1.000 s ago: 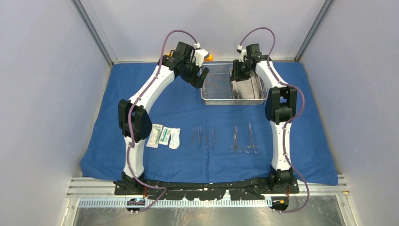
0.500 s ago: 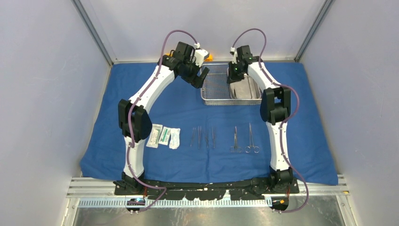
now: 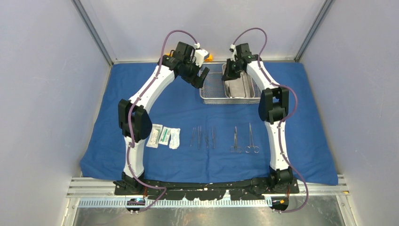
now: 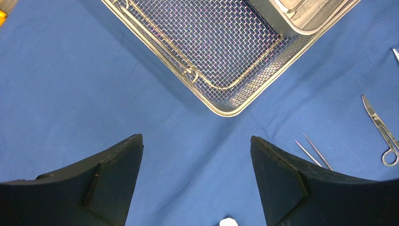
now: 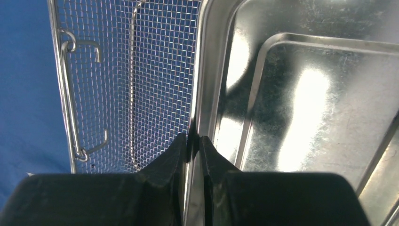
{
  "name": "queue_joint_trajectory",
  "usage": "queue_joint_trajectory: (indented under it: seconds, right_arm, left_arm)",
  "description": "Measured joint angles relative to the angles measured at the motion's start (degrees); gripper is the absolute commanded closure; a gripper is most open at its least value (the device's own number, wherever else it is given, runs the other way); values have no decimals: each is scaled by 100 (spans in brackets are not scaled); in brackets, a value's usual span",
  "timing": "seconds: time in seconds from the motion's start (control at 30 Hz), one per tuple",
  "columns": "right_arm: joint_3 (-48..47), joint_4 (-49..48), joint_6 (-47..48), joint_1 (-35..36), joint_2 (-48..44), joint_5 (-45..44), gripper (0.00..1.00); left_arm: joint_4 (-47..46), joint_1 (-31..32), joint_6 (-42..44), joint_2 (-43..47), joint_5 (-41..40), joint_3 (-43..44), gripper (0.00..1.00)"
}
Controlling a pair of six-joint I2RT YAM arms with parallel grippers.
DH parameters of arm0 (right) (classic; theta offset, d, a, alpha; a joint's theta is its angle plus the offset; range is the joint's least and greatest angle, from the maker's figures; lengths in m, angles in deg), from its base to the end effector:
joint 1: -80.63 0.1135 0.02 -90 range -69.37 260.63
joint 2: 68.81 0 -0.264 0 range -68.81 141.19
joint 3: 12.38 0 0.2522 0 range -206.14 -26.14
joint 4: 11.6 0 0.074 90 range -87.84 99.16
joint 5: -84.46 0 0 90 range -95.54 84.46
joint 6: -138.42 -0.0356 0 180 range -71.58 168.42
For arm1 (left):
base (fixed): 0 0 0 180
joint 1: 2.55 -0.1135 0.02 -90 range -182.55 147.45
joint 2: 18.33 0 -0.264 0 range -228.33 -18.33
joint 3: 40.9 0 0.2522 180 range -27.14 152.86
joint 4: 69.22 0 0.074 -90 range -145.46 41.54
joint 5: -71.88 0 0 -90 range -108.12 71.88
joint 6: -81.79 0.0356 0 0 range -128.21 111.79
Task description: Open and lay out the surgical kit
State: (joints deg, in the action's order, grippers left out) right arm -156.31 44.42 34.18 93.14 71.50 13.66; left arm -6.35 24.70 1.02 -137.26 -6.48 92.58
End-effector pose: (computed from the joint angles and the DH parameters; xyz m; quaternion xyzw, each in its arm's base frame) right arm 0.5251 0.1285 0.2128 -0.0396 0.9341 0.2271 0.2726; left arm 0.4094 -0.2189 0.3266 0.3253 0.8718 -0.1490 0.3347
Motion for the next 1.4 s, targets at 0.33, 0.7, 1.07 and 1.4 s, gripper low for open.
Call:
queue_joint_trajectory:
  seconds: [0.33, 0.7, 1.07, 1.4]
  right_arm:
    - [0, -42, -566, -216, 24, 474, 100]
    - [59, -310, -844, -496, 2, 719, 100]
    - [181, -695, -1558, -693, -2, 1412, 100]
    - [181, -828, -1910, -721, -2, 1617, 100]
  left_arm:
    - [-2, 0, -26, 0, 52, 0, 14]
    - [-4, 0, -129, -59, 166, 17, 13]
    - [-4, 0, -129, -120, 168, 17, 13]
    - [-17, 0, -136, -120, 201, 17, 13]
